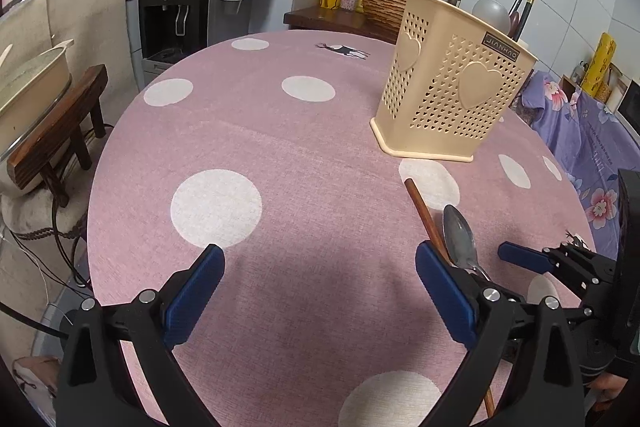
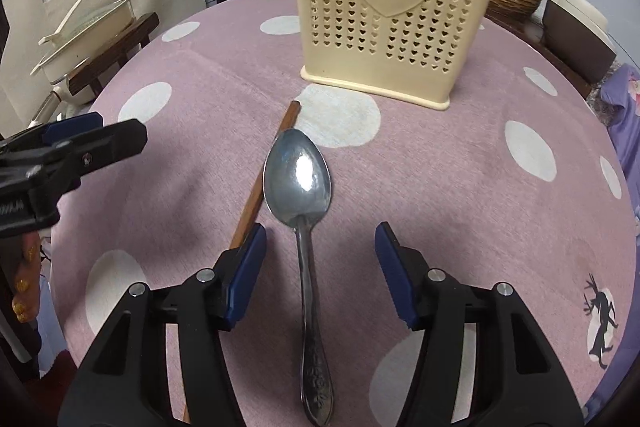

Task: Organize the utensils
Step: 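Move both tools back to the last metal spoon and wooden chopstick, then grasp the last metal spoon with right tool while left tool grasps the last wooden chopstick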

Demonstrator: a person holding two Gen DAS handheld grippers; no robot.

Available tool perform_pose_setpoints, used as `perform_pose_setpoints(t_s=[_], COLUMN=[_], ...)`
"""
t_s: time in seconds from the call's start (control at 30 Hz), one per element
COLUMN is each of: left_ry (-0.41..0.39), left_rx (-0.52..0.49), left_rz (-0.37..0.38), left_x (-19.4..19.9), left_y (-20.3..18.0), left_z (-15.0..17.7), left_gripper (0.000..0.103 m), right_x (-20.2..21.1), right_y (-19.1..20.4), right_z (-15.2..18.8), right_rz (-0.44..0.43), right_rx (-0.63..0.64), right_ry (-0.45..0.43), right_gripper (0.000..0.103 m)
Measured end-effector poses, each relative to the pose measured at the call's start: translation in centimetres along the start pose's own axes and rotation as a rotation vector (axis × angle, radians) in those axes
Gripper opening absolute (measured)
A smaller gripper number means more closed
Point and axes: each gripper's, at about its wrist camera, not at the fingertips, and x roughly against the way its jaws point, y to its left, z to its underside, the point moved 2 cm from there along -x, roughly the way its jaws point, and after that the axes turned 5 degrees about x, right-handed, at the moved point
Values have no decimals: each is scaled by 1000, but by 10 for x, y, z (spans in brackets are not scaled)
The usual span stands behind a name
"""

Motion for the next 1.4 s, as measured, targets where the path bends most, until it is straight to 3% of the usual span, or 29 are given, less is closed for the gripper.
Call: perform_pose_setpoints(t_s=[0.23, 0.4, 0.63, 1.07, 1.3, 1.4], left_ry=[3, 13, 37, 173, 182, 177], left_rx=[4, -2, -22, -101, -143, -151], left_rz=[0, 0, 20, 115, 62, 37], left_x=[-1, -3, -10, -43, -59, -63], left_y=[1, 2, -8, -53, -72, -76], left_z=[1, 1, 1, -6, -8, -10], left_gripper=[95, 95, 91, 52, 21, 15], right_x=[-14, -17, -13, 51, 78, 80], right_y=[9, 9, 0, -51, -57, -55], right_z=[-21, -26, -23, -27, -28, -27], right_rz=[-21, -17, -37, -2, 14, 15], right_rx=[23, 22, -19, -206, -222, -219], right_ry=[8, 0, -8, -182, -241, -248], right_gripper=[53, 38, 38, 38, 38, 38])
